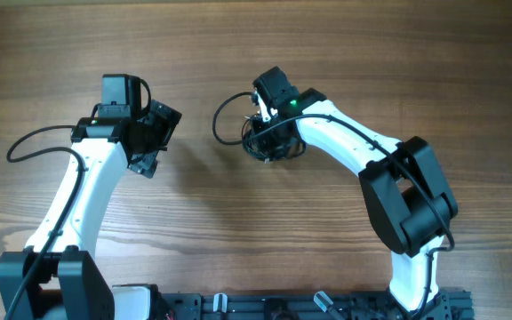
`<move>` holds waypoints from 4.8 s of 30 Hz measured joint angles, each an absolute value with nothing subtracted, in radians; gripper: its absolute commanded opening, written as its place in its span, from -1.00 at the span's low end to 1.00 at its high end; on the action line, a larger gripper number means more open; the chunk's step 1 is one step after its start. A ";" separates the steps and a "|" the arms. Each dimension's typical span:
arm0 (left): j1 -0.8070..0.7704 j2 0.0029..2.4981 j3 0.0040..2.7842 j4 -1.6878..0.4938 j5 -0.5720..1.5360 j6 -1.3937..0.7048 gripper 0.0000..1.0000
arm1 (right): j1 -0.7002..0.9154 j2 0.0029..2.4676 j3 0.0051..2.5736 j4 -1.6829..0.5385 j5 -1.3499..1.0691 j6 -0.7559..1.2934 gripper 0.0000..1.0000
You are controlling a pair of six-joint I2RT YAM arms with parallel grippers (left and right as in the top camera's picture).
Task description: Untangle cables
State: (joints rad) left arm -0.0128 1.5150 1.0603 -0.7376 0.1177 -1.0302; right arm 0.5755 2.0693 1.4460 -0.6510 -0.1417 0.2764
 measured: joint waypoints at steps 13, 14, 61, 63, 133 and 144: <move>-0.013 1.515 1.060 -0.737 0.118 -1.030 1.00 | 0.575 2.070 1.446 -0.650 -0.147 0.290 -0.91; -0.013 1.515 1.060 -0.737 0.118 -1.030 1.00 | 0.575 2.070 1.448 -0.653 -0.150 0.291 -0.91; -0.013 1.515 1.060 -0.756 0.117 -1.030 1.00 | 0.540 1.419 1.816 -0.254 -0.076 0.407 -0.91; -0.013 1.515 1.060 -0.756 0.117 -1.031 1.00 | 0.540 1.413 1.832 -0.272 -0.070 0.416 -0.91; -0.012 1.515 1.060 -0.455 0.662 -0.528 0.99 | 0.538 1.562 2.286 -0.622 0.172 0.247 -0.91; -0.382 1.451 1.060 0.001 0.728 -0.445 1.00 | 0.538 1.563 2.286 -0.609 0.071 0.473 -0.91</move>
State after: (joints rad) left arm -0.3817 1.4513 1.0599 0.0013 0.7280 -0.4454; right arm 0.5377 1.5627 2.2864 -0.6090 0.0708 0.4728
